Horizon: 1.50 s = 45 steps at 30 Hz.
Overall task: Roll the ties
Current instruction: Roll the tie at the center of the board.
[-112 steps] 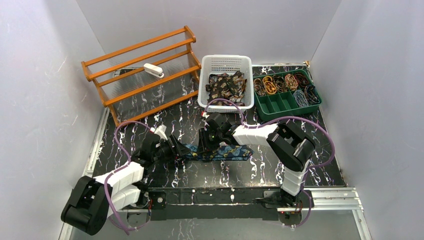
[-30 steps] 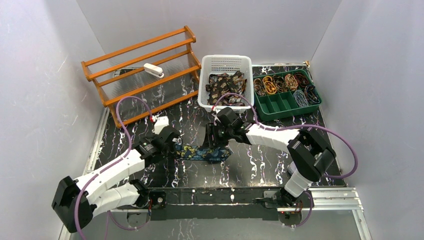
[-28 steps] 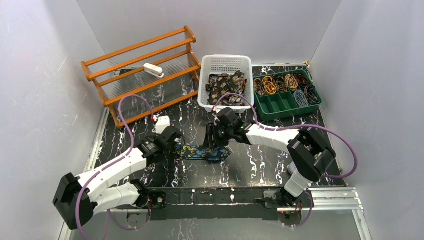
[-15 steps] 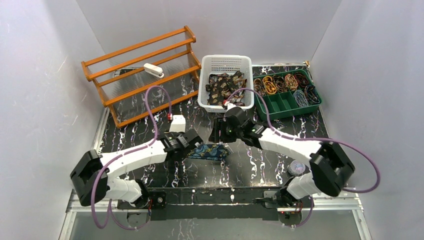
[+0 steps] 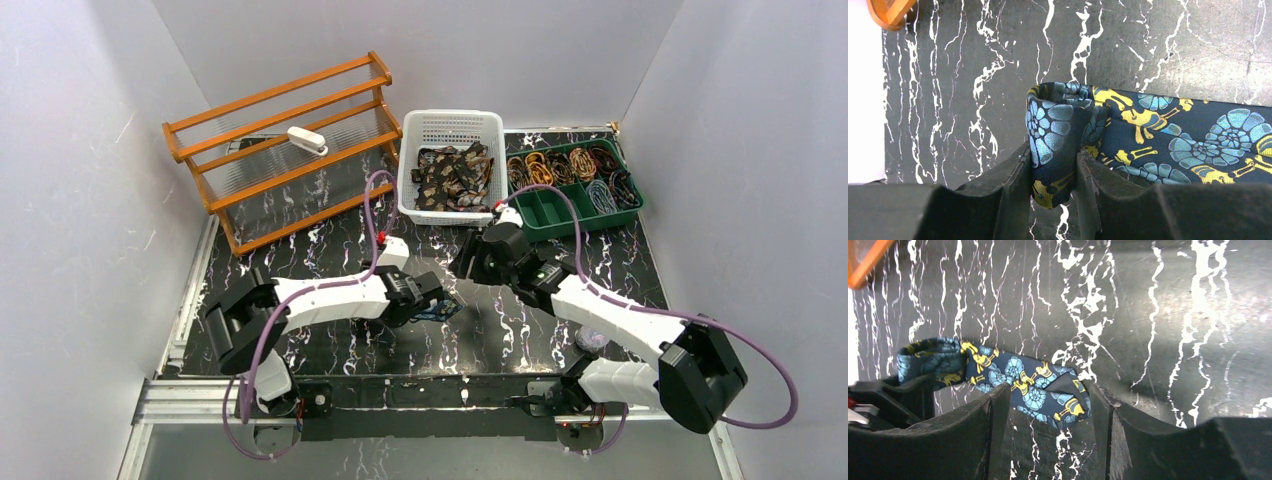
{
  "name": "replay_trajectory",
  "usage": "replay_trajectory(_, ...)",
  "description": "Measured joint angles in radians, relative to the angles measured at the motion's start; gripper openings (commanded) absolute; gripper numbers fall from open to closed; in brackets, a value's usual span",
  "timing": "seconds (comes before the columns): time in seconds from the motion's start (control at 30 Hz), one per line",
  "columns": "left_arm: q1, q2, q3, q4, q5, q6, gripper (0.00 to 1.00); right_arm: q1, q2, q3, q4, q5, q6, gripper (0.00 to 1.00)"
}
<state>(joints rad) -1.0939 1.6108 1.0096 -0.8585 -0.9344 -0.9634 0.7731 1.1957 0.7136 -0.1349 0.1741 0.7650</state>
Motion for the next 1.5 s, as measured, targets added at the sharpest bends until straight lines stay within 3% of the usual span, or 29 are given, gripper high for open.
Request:
replay_trajectory(0.13, -0.016, 0.066, 0.04, -0.022, -0.015, -0.009, 0.37, -0.04, -0.055, -0.03, 0.006, 0.009, 0.022, 0.69)
replay_trajectory(0.27, -0.026, 0.121, 0.09, -0.025, -0.005, -0.003, 0.4, -0.061, -0.069, -0.042, 0.007, 0.005, 0.037, 0.77)
replay_trajectory(0.63, -0.027, 0.156, 0.116, 0.128, 0.131, 0.089, 0.5, -0.13, -0.036, -0.057, 0.032, -0.125, 0.063, 0.8)
replay_trajectory(0.9, -0.027, 0.114, 0.087, 0.234, 0.229, 0.141, 0.68, -0.138, -0.011, -0.057, 0.036, -0.19, 0.051, 0.83)
replay_trajectory(1.07, -0.024, -0.01, 0.051, 0.298, 0.285, 0.158, 0.78, -0.139, 0.048, -0.055, 0.064, -0.278, 0.019, 0.87)
replay_trajectory(1.27, -0.005, -0.302, -0.036, 0.361, 0.304, 0.16, 0.88, -0.139, 0.118, -0.055, 0.188, -0.43, -0.099, 0.94)
replay_trajectory(1.33, 0.03, -0.389, -0.087, 0.368, 0.31, 0.151, 0.89, -0.138, 0.131, -0.055, 0.259, -0.477, -0.17, 0.98)
replay_trajectory(1.5, 0.193, -0.547, -0.255, 0.365, 0.353, 0.124, 0.96, -0.094, 0.162, -0.056, 0.461, -0.555, -0.443, 0.99)
